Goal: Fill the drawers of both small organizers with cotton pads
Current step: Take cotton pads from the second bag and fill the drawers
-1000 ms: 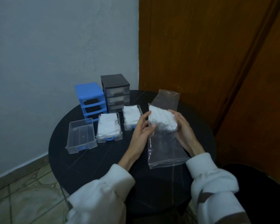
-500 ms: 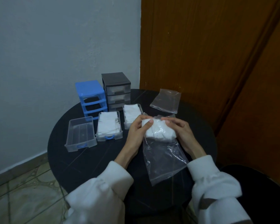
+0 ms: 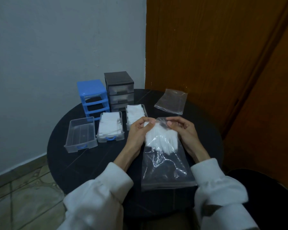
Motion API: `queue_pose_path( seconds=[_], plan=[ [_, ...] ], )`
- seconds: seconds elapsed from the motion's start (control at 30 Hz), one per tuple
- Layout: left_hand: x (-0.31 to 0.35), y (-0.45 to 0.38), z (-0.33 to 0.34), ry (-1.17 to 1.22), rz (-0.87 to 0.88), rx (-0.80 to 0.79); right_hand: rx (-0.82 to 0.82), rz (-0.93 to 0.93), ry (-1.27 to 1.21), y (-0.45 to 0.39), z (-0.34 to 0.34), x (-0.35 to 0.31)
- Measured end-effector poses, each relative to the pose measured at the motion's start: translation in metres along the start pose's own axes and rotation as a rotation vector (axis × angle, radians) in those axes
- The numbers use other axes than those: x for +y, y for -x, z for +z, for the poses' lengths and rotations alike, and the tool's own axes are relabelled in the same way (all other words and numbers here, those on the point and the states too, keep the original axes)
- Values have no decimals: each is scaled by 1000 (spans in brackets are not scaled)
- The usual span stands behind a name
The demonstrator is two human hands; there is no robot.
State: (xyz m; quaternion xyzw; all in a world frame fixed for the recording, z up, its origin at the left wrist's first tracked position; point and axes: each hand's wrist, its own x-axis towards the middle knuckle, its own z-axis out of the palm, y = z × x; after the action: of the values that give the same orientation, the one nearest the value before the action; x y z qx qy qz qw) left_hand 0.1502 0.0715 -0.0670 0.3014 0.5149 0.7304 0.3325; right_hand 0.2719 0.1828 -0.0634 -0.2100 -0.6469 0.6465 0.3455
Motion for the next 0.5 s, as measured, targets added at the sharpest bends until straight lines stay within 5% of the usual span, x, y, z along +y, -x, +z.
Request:
queue_pose_path(
  seconds=[0.23,0.5],
  plan=[
    [6,2,-1,-141,97,167,-288,61,75,5,6,0],
    [7,10,6,-123,169,60,-12,-74,74,1,4,-2]
  ],
)
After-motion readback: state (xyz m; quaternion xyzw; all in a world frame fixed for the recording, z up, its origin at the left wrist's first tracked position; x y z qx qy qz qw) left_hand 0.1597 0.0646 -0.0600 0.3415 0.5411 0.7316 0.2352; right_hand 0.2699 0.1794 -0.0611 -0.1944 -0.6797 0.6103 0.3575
